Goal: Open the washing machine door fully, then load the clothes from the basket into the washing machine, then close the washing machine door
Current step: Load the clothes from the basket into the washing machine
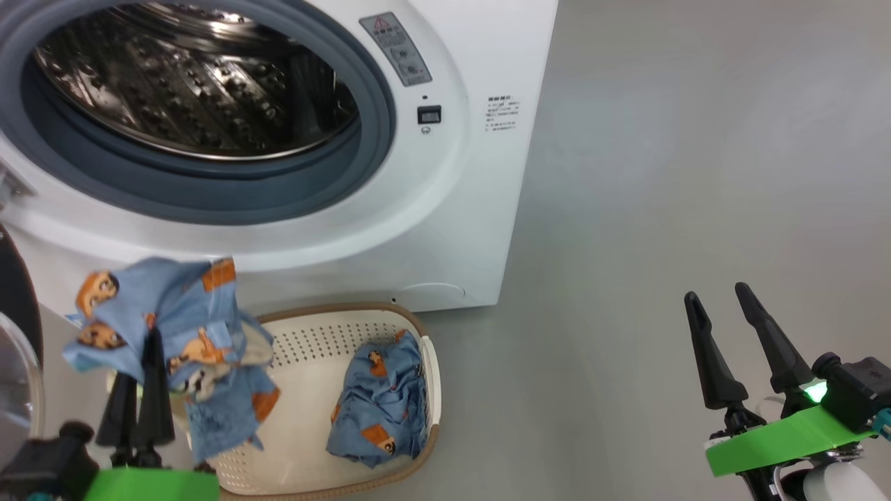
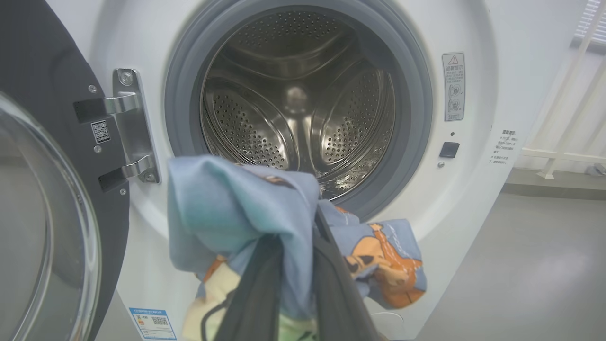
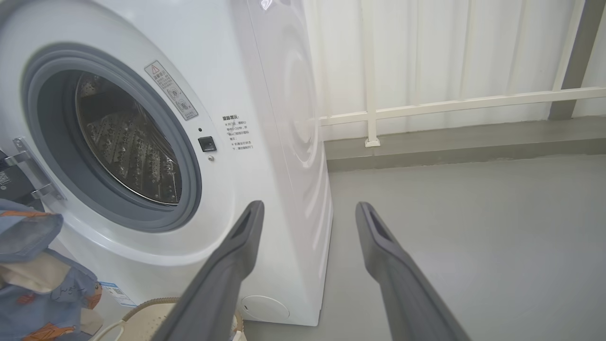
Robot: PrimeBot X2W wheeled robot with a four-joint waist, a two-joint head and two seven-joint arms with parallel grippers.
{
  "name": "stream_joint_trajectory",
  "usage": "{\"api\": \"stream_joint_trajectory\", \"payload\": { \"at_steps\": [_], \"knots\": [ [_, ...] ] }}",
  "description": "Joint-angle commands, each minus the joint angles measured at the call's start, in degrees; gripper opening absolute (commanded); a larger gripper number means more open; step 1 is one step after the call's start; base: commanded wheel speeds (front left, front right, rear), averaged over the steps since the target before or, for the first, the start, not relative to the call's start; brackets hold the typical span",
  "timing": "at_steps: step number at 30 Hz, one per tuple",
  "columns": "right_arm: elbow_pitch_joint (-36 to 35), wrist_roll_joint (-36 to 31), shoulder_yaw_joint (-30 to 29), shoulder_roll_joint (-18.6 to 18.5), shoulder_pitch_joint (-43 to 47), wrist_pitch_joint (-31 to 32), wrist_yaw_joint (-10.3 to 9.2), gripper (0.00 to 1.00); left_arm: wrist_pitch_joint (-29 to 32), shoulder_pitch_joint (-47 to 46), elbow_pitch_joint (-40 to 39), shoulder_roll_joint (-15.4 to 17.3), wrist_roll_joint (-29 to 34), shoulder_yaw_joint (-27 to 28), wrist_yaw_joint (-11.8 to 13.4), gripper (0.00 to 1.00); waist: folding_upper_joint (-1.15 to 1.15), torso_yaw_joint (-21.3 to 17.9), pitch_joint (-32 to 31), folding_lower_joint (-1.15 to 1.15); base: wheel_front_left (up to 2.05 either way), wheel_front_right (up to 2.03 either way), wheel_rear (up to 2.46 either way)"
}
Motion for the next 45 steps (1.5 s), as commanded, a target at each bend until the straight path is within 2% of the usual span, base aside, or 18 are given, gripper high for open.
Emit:
{"api": "stream_joint_trajectory", "payload": {
  "at_steps": [1,8,16,28,45],
  "knots": [
    [-1.6,-0.2,1.2,-0.6,-2.0,-0.5,0.42,1.00,-0.6,-3.6,-0.6,1.4,0.4,1.8,-0.3,0.00,0.00,-0.6,1.9,0.00,0.00,0.00,0.00],
    [-1.8,-0.3,1.6,0.6,-4.5,-0.5,0.42,1.00,-0.6,-13.2,3.3,3.3,0.3,1.3,-0.5,0.00,0.00,-1.8,6.4,0.00,0.00,0.00,0.00],
    [-2.0,-0.5,2.2,2.1,-8.2,-0.5,0.42,1.00,-0.6,-27.0,11.2,6.6,-0.1,1.3,-0.6,0.00,0.00,-3.9,11.5,0.00,0.00,0.00,0.00],
    [-2.0,-0.4,3.6,4.5,-12.3,-0.5,0.42,1.00,-0.6,-45.6,29.3,11.6,2.0,-0.2,-0.7,0.00,0.00,-7.5,17.4,0.00,0.00,0.00,0.00],
    [-2.1,0.0,6.7,6.8,-16.1,-0.5,0.42,1.00,-0.6,-66.6,52.8,15.5,4.9,-3.9,-0.8,0.00,0.00,-12.4,23.0,0.00,0.00,0.00,0.00]
  ]
}}
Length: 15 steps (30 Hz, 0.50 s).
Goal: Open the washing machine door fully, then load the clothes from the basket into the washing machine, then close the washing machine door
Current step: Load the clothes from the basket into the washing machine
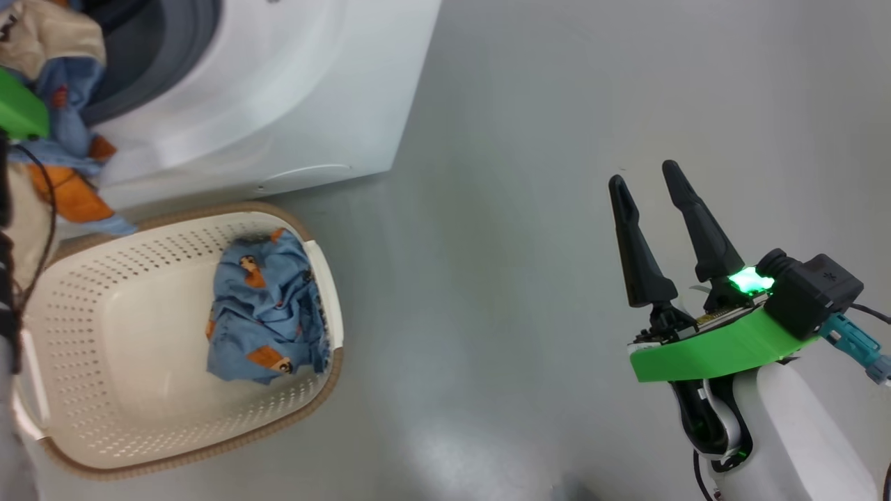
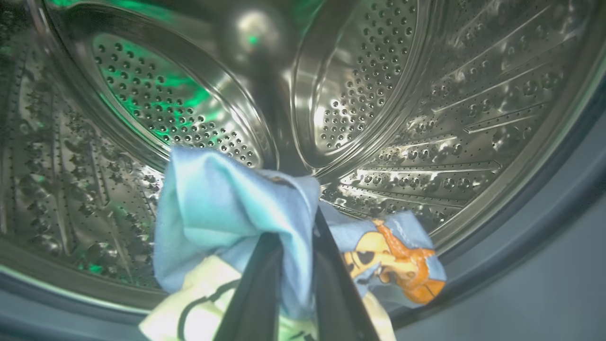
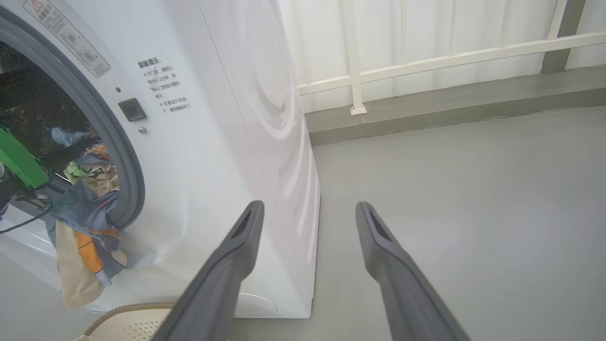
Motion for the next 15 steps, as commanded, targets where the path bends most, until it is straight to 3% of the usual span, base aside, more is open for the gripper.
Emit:
{"api": "stream_joint_trajectory", "payload": {
  "at_steps": [1,8,15],
  "knots": [
    [-1.5,0.1,1.5,0.2,-0.6,-0.5,0.42,1.00,-0.3,-2.8,1.1,3.6,0.5,0.4,-0.2,0.00,0.00,-1.8,1.6,0.00,0.00,0.00,0.00],
    [-1.5,0.3,3.2,1.1,-1.6,-0.5,0.42,1.00,-0.3,-8.4,4.7,6.2,1.2,-0.1,0.6,0.00,0.00,-4.1,3.9,0.00,0.00,0.00,0.00],
    [-1.8,0.3,3.4,1.5,-2.2,-0.5,0.42,1.00,-0.3,-11.1,-0.6,7.8,1.8,0.4,1.5,0.00,0.00,-4.9,6.0,0.00,0.00,0.00,0.00]
  ]
}}
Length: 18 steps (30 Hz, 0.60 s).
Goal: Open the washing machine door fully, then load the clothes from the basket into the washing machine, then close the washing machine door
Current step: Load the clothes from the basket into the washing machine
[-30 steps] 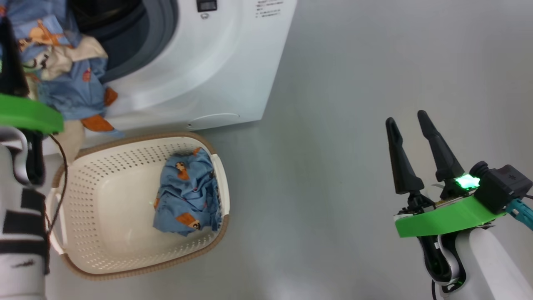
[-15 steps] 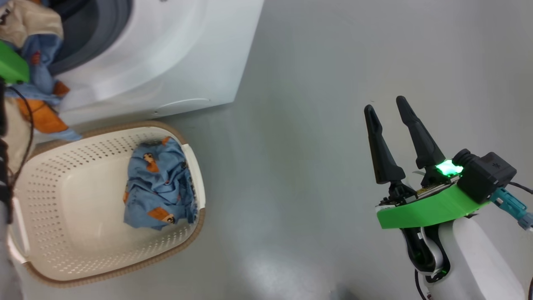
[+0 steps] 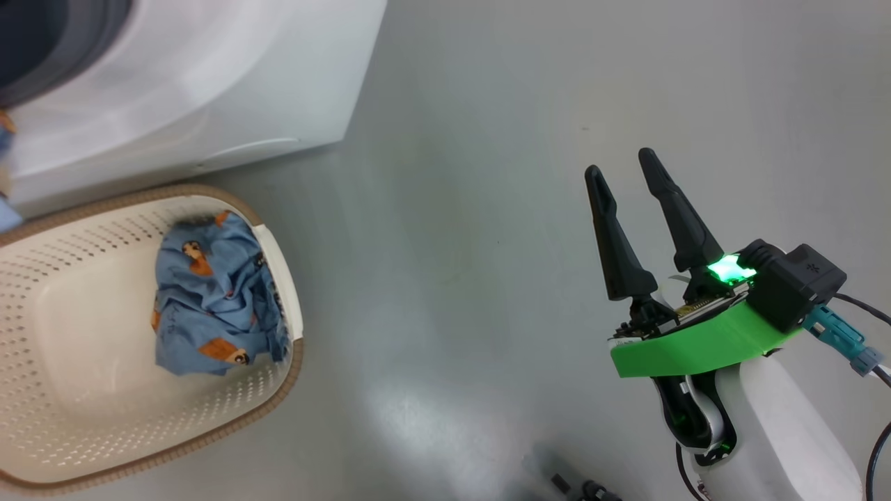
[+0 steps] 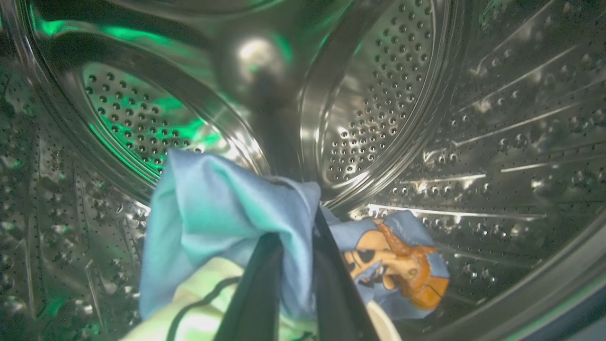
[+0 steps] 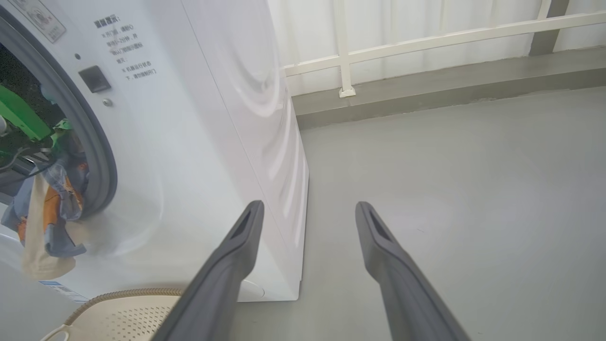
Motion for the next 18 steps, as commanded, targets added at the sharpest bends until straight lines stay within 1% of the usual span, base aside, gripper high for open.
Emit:
{"api": "stream_joint_trajectory", "payload": {
  "at_steps": [1,8,12,14,18],
  "knots": [
    [-1.6,0.2,1.2,0.2,-0.3,-0.5,0.42,1.00,-0.4,-1.4,-3.7,3.1,0.7,0.7,0.4,0.00,0.00,-0.6,1.2,-0.01,0.00,0.00,0.00],
    [-1.9,0.3,1.2,0.6,-1.2,-0.5,0.42,1.00,-0.4,-0.6,-15.2,3.8,1.9,2.8,0.8,0.00,0.00,-0.9,2.9,-0.01,0.00,0.00,0.00],
    [-2.1,0.3,1.4,0.8,-1.7,-0.5,0.42,1.00,-0.4,0.8,-20.5,3.7,2.4,4.8,1.1,0.00,0.00,-1.1,3.7,-0.01,0.00,0.00,0.00],
    [-2.1,0.3,1.4,0.9,-1.9,-0.5,0.42,1.00,-0.4,1.9,-21.6,3.4,2.7,5.6,1.1,0.00,0.00,-1.1,3.9,-0.01,0.00,0.00,0.00],
    [-2.1,0.4,1.5,1.1,-2.1,-0.5,0.42,1.00,-0.4,3.2,-20.0,3.3,3.4,6.2,0.9,0.00,0.00,-1.1,4.2,-0.01,0.00,0.00,0.00]
  ]
}}
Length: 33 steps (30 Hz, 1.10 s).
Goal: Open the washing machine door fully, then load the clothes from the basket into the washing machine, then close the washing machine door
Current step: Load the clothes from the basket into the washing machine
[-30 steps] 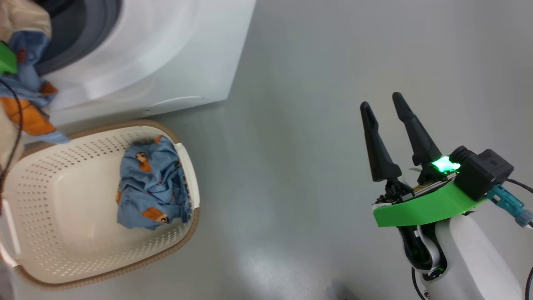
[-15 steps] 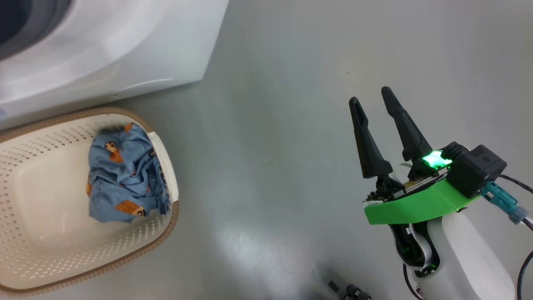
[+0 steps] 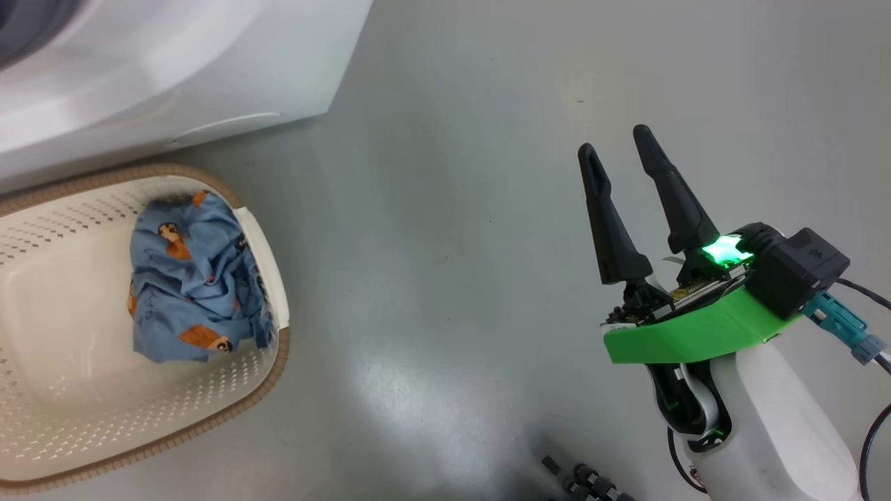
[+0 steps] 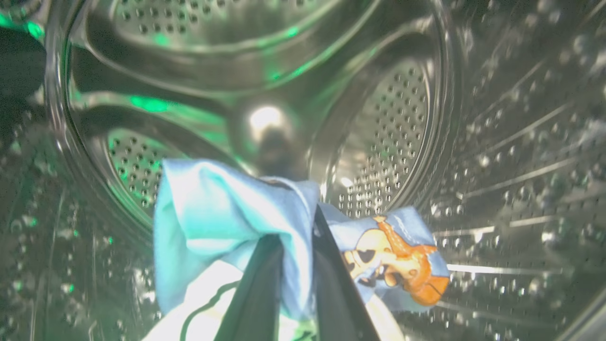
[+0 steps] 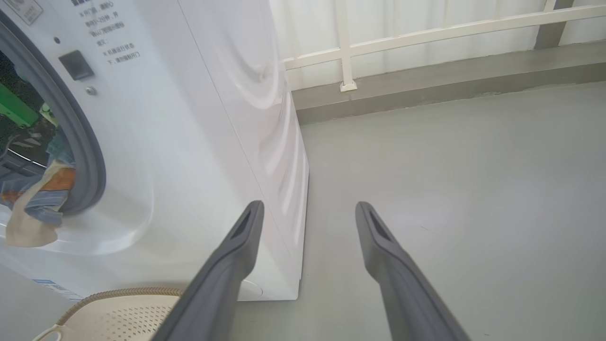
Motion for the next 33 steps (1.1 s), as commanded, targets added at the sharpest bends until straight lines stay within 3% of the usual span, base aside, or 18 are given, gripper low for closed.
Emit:
{"api": "stream_joint_trajectory", "payload": {
  "at_steps": [1,4,6,7,8,14,22,29,33],
  "knots": [
    [-1.3,0.4,1.2,0.1,0.1,-0.5,0.42,1.00,-0.3,1.5,0.1,2.4,0.7,0.5,-0.1,0.00,0.00,0.1,0.0,0.00,0.00,0.00,0.00],
    [-1.1,0.4,1.2,0.2,0.3,-0.5,0.42,1.00,-0.3,1.5,5.5,2.3,1.2,-0.1,-0.4,0.03,0.00,0.2,-0.3,0.00,0.00,0.00,0.00],
    [-1.0,0.4,1.3,0.2,0.4,-0.5,0.42,1.00,-0.3,0.8,9.5,2.3,1.3,-0.5,-0.5,0.35,0.00,0.4,-0.5,0.00,0.00,0.00,0.00],
    [-0.9,0.3,1.2,0.2,0.4,-0.5,0.42,1.00,-0.2,0.2,11.9,2.4,1.7,-1.2,-0.7,0.47,0.00,0.5,-0.6,0.00,0.00,0.00,0.00],
    [-0.9,0.3,1.2,0.2,0.5,-0.5,0.42,1.00,-0.2,-0.7,13.7,2.5,2.0,-1.9,-0.9,1.00,0.00,0.6,-0.7,0.00,0.00,0.00,0.00],
    [-0.8,0.3,1.0,0.1,0.2,-0.5,0.42,1.00,3.0,-5.4,23.4,2.2,2.1,-3.9,-1.5,1.00,0.00,1.3,-1.0,0.00,0.00,0.00,0.00],
    [-1.0,0.2,0.4,-0.3,-0.3,-0.5,0.42,1.00,2.2,-7.9,28.5,1.6,1.3,-4.8,-1.8,1.00,0.00,2.1,-1.4,0.00,0.00,0.00,0.00],
    [-0.7,0.0,0.4,-0.9,0.5,-0.5,0.42,1.00,-0.2,-4.9,26.8,-0.2,-1.0,-3.6,-2.0,1.00,0.00,3.1,-3.2,0.00,0.00,0.00,0.00],
    [-0.8,-0.1,0.4,-1.4,0.5,-0.5,0.42,1.00,-0.3,-0.5,17.9,-1.5,-2.0,-2.0,-1.2,1.00,0.00,3.8,-4.1,0.00,0.00,0.00,0.00]
  ]
}}
